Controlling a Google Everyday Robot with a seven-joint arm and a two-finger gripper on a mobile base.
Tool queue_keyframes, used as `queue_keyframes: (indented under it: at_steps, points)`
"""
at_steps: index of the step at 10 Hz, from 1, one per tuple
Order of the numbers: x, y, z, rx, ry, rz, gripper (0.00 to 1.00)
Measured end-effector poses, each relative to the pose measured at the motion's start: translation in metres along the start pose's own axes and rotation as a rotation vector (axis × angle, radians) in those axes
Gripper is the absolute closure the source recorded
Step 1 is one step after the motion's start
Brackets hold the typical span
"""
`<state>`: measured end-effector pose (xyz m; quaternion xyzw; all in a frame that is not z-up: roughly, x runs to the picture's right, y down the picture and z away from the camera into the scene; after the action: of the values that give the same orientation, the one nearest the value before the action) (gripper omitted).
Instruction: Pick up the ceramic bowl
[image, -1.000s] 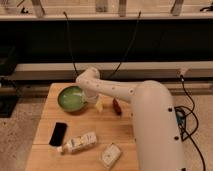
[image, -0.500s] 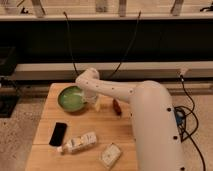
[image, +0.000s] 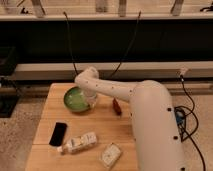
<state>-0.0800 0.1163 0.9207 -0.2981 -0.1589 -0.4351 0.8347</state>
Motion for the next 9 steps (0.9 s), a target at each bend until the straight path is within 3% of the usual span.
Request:
queue_keyframes:
  at_steps: [9]
  points:
    - [0.0001,0.0027,-0.0097,-0.011,0.008,-0.020,0.95]
